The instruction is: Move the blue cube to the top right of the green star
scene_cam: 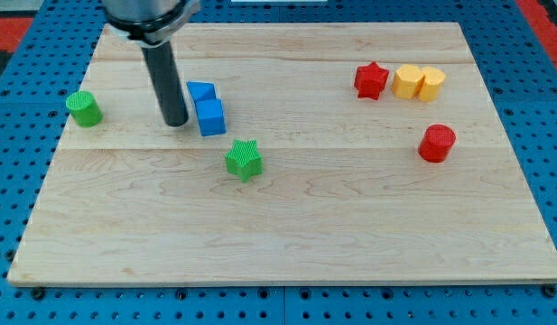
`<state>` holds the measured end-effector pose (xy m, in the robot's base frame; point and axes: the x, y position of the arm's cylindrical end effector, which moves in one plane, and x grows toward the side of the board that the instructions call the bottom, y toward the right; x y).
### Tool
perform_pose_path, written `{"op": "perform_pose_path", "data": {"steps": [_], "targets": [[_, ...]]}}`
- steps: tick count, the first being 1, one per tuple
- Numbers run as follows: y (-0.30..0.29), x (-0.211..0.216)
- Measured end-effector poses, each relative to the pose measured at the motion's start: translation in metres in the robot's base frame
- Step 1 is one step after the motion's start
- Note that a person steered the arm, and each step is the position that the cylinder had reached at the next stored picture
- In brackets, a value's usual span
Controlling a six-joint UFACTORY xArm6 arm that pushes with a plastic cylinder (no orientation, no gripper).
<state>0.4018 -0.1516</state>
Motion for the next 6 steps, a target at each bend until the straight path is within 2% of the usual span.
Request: {"op": "perform_pose_path", "data": {"steps": [2, 3, 4, 5, 6], "targets": [[0.027, -0.015], [0.091, -0.001], [0.096, 0.013], [0.057, 0.028], [0.064, 0.033]]}}
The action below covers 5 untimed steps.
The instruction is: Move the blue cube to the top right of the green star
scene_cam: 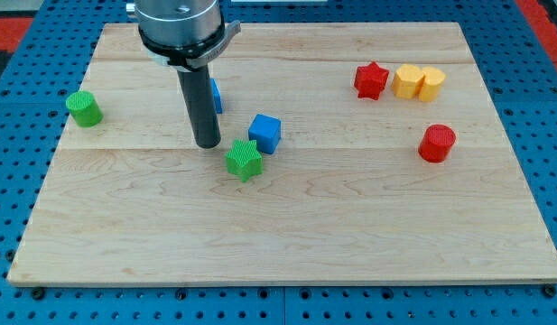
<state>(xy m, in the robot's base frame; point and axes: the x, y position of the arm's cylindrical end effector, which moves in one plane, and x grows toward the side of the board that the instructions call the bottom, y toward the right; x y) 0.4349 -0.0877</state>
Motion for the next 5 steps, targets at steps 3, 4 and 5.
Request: {"op": "perform_pose_path", "data": {"steps": [3, 4, 5], "targets": [[0.046, -0.003], [0.04, -0.009], [0.043, -0.016]]}}
